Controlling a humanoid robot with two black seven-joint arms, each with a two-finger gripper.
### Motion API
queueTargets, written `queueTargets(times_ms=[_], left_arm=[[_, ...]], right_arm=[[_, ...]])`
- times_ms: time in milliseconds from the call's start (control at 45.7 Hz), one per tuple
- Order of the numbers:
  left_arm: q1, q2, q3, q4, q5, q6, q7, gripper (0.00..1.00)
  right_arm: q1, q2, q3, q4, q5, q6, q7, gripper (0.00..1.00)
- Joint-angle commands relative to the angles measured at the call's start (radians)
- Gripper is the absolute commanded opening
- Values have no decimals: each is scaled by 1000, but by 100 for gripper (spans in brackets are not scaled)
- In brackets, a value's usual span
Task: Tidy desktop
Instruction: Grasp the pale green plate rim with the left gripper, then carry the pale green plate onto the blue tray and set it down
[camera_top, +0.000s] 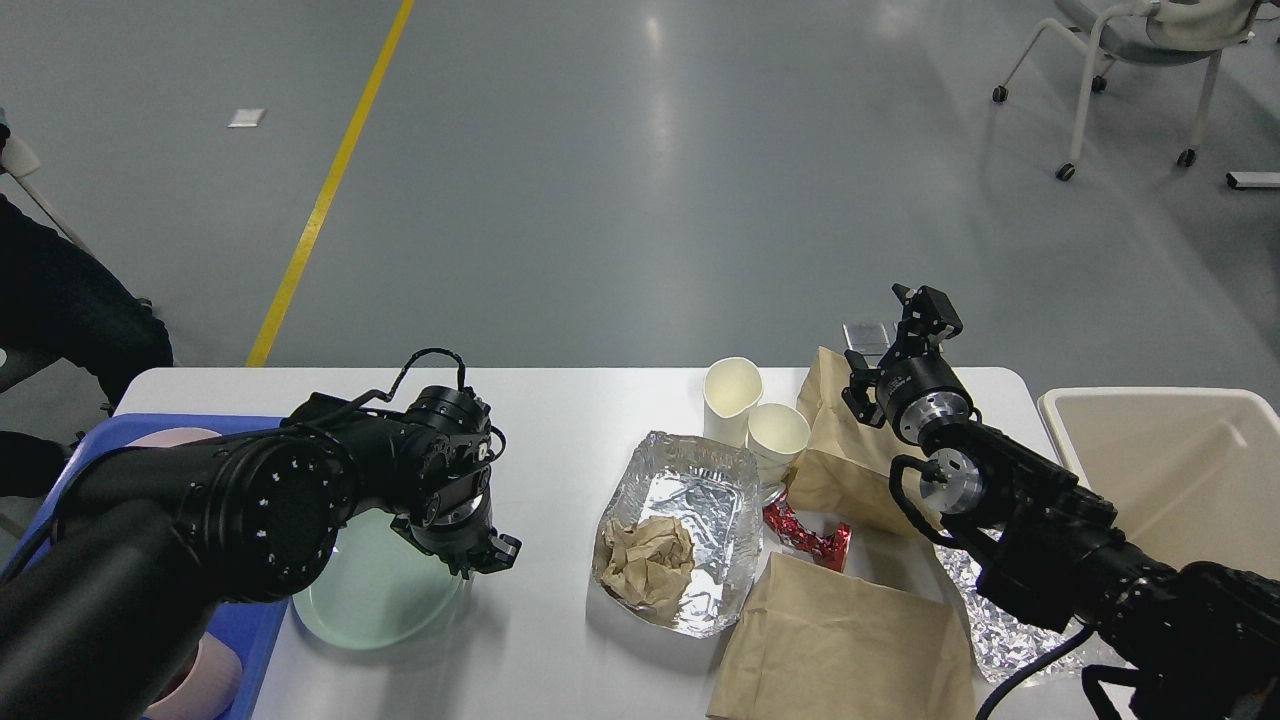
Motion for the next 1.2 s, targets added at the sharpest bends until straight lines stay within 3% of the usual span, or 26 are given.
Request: queueTargets(times_ms=[0,503,1182], left_arm=[[-5,1,0,6,5,-1,1,3],[-25,-2,-5,70,12,2,1,0],[-182,-8,-15,89,15,-2,-1,0]], right_arm=[[0,0,0,0,0,0,0,100],[0,0,0,0,0,0,0,100],[0,0,0,0,0,0,0,100]])
